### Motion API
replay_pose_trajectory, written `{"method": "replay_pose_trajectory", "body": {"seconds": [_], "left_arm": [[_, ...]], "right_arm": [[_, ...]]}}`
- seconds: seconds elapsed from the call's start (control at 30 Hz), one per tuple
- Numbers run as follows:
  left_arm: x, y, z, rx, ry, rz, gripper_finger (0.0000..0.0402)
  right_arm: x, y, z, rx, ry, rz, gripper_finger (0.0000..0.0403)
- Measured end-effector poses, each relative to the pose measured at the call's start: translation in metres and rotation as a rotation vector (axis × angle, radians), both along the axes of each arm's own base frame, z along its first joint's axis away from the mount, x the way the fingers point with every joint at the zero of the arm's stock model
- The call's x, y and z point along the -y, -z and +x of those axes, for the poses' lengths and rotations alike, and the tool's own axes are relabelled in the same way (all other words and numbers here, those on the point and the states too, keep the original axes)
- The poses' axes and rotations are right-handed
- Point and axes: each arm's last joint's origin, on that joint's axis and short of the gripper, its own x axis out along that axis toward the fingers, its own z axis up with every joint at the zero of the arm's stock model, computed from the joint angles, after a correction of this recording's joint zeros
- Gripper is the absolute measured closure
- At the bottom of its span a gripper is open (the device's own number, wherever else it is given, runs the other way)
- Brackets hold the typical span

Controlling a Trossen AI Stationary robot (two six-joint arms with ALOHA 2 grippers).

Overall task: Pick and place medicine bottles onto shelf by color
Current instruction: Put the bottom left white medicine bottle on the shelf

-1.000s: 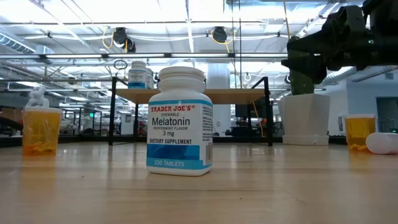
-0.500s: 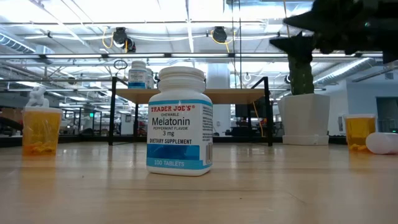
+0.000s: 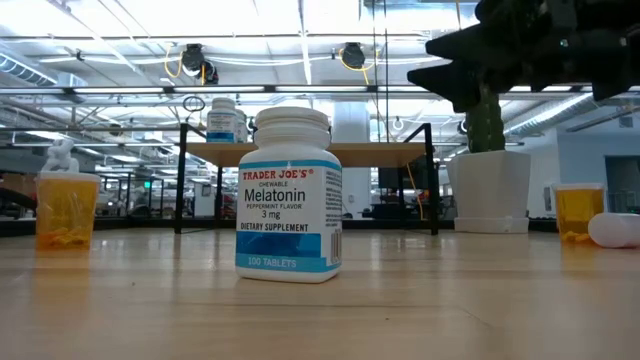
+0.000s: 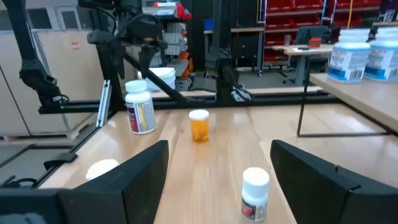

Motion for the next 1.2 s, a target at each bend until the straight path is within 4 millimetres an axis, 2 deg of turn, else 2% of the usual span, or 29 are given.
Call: {"method": "replay_pose_trajectory", "body": {"seconds": [0.37, 0.5, 0.6, 0.77, 0.87, 0.97, 1.07, 1.2], "left_arm": [[-0.004, 0.000, 0.004, -0.101, 0.004, -0.054, 0.0124], [-0.010, -0.007, 0.007, -0.086, 0.007, -0.087, 0.0124], [-0.017, -0.020, 0.008, -0.077, -0.003, -0.144, 0.0124], [-0.021, -0.056, 0.010, -0.017, -0.002, -0.167, 0.0124], [-0.018, -0.073, 0.014, 0.069, 0.021, -0.152, 0.0124], [-0.008, -0.081, 0.020, 0.147, 0.087, -0.107, 0.0124], [0.004, -0.077, 0.029, 0.163, 0.148, -0.055, 0.0124], [0.011, -0.057, 0.034, 0.103, 0.239, 0.051, 0.0124]], "right_arm": [[0.000, -0.002, 0.000, 0.019, -0.001, -0.008, 0.0123], [0.000, -0.003, 0.000, 0.031, -0.001, -0.006, 0.0123], [0.000, -0.004, 0.000, 0.036, -0.002, -0.006, 0.0123], [0.000, -0.004, 0.000, 0.036, -0.002, -0.006, 0.0123], [0.000, -0.004, 0.000, 0.036, -0.002, -0.006, 0.0123], [0.000, -0.003, 0.000, 0.032, -0.003, -0.007, 0.0123], [0.000, -0.003, 0.000, 0.031, -0.004, -0.005, 0.0123], [0.000, -0.002, 0.000, 0.019, -0.007, -0.012, 0.0123]]}}
